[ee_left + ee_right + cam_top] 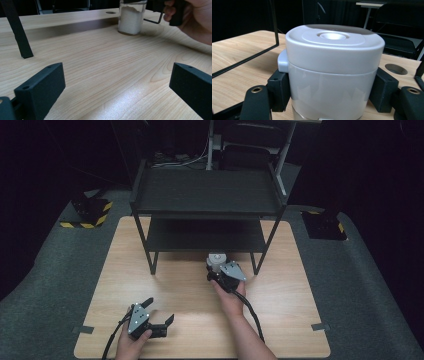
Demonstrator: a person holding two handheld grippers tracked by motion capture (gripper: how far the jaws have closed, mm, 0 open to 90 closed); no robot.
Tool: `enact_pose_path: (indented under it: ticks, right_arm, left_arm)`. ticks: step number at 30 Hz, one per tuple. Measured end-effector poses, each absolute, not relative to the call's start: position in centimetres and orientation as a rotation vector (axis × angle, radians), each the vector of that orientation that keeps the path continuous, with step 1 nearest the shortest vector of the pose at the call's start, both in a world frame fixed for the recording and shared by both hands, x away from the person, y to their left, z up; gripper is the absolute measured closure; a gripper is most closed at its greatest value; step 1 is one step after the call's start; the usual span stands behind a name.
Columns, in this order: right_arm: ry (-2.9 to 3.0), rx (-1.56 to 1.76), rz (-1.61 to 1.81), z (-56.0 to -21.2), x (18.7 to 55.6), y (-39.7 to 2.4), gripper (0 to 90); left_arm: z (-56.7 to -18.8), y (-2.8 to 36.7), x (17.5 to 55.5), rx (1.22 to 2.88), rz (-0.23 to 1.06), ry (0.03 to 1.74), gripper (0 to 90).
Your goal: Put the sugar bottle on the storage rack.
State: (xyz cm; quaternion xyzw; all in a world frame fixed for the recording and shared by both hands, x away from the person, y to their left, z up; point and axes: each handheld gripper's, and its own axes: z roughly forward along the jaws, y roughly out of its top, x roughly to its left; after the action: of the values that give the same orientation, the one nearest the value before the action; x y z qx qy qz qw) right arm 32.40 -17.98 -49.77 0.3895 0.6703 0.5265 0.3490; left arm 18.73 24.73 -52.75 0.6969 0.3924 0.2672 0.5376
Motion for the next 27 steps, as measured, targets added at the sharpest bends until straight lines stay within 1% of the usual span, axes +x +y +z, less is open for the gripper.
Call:
enact_pose_path:
  ticks: [17,24,27]
  right_arm:
    - [1.712,1.002,1.393,-47.7,26.9,-21.4,31.3]
    - [1.7,1.0,1.408,-46.1,25.6,-22.3,31.3]
    - [1.696,0.999,1.418,-45.5,25.3,-22.6,31.3]
  left_arm:
    - [-52.5,24.4,18.7,1.673,0.648,0.945,0.4]
    - [-52.3,24.2,18.7,1.686,0.656,0.955,0.4]
    - [-51.9,23.9,18.8,1.702,0.654,0.987,0.4]
